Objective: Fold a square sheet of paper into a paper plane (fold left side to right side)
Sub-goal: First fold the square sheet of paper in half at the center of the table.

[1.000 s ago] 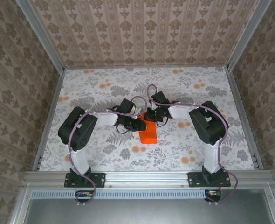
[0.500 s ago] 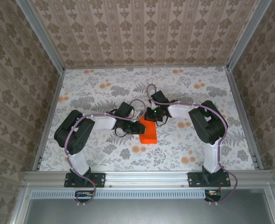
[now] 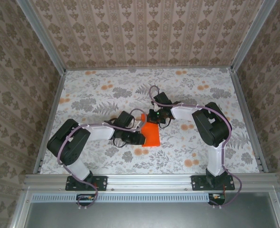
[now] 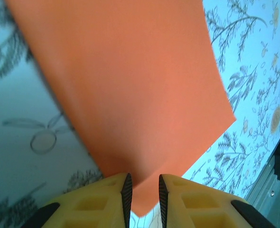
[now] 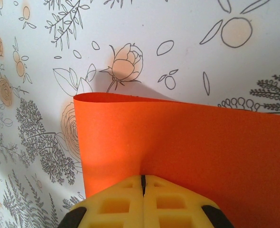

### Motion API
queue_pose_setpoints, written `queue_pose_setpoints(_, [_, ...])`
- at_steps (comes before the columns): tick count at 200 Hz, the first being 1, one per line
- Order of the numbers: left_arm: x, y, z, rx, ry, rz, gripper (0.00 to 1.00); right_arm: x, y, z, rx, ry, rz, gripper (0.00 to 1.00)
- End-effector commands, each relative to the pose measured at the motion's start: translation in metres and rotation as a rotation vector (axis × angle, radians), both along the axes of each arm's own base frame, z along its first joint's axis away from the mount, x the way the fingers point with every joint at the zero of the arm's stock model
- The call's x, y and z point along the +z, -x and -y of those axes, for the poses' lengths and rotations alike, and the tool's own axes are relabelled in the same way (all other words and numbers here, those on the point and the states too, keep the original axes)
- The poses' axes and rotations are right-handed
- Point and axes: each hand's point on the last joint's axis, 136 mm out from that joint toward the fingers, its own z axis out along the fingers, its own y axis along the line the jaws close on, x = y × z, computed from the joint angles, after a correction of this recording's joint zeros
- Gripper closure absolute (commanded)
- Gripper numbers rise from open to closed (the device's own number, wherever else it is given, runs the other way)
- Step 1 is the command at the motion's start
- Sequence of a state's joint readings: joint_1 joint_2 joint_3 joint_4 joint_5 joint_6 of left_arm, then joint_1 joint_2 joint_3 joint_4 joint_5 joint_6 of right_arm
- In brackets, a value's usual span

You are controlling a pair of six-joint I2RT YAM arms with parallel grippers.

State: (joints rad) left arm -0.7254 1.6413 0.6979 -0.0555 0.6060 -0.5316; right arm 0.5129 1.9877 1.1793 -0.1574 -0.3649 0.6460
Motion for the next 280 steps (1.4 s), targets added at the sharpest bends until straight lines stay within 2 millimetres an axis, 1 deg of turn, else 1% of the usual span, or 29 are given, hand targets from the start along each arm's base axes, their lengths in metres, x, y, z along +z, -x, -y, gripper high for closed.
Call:
queue_pose_setpoints(1, [-0.010,0.030,-0.017,-0.005,-0.063,-0.102,0.74,-0.046,0.021,0.033,-0.029,0.158,-0.117,0.98])
queue_pose_setpoints(36, [-0.007,0.034,-0.019,-0.010,-0.059,-0.103,0.74,-0.047,0.021,0.034,-0.029,0.159,-0.120,0.98])
queue_pose_setpoints(59, [-0.005,0.034,-0.019,-0.006,-0.057,-0.099,0.74,-0.048,0.022,0.034,-0.028,0.161,-0.123,0.97])
queue_pose_setpoints(71, [0.000,0.033,-0.018,-0.003,-0.047,-0.086,0.74,-0.049,0.023,0.035,-0.029,0.162,-0.125,0.98])
queue_pose_setpoints(108, [0.022,0.015,-0.016,0.010,-0.023,-0.016,0.74,-0.048,0.023,0.034,-0.027,0.159,-0.125,0.97])
queue_pose_setpoints(122, [0.029,0.008,-0.012,0.006,-0.003,0.005,0.75,-0.048,0.023,0.034,-0.027,0.159,-0.126,0.97])
queue_pose_setpoints(142, [0.033,0.001,-0.001,-0.017,0.025,0.012,0.75,-0.048,0.023,0.035,-0.026,0.162,-0.127,0.98])
queue_pose_setpoints(156, [0.030,-0.004,0.006,-0.027,0.030,0.011,0.75,-0.047,0.023,0.034,-0.026,0.159,-0.125,0.98])
queue_pose_setpoints(160, [0.031,-0.002,0.009,-0.042,0.049,-0.008,0.75,-0.048,0.023,0.034,-0.027,0.160,-0.126,0.98])
queue_pose_setpoints(172, [0.027,-0.002,0.014,-0.053,0.053,-0.017,0.76,-0.047,0.023,0.034,-0.026,0.160,-0.126,0.98])
queue_pose_setpoints(203, [0.013,0.002,0.016,-0.068,0.032,-0.049,0.76,-0.046,0.024,0.034,-0.023,0.162,-0.125,0.98])
queue_pose_setpoints(227, [0.006,0.010,0.013,-0.073,0.015,-0.073,0.76,-0.045,0.024,0.035,-0.021,0.166,-0.121,0.98])
queue_pose_setpoints(252, [-0.001,0.020,0.006,-0.068,-0.010,-0.094,0.76,-0.045,0.025,0.036,-0.020,0.174,-0.123,0.97])
queue_pose_setpoints(280, [-0.003,0.030,-0.001,-0.054,-0.021,-0.107,0.76,-0.046,0.025,0.037,-0.022,0.179,-0.124,0.98])
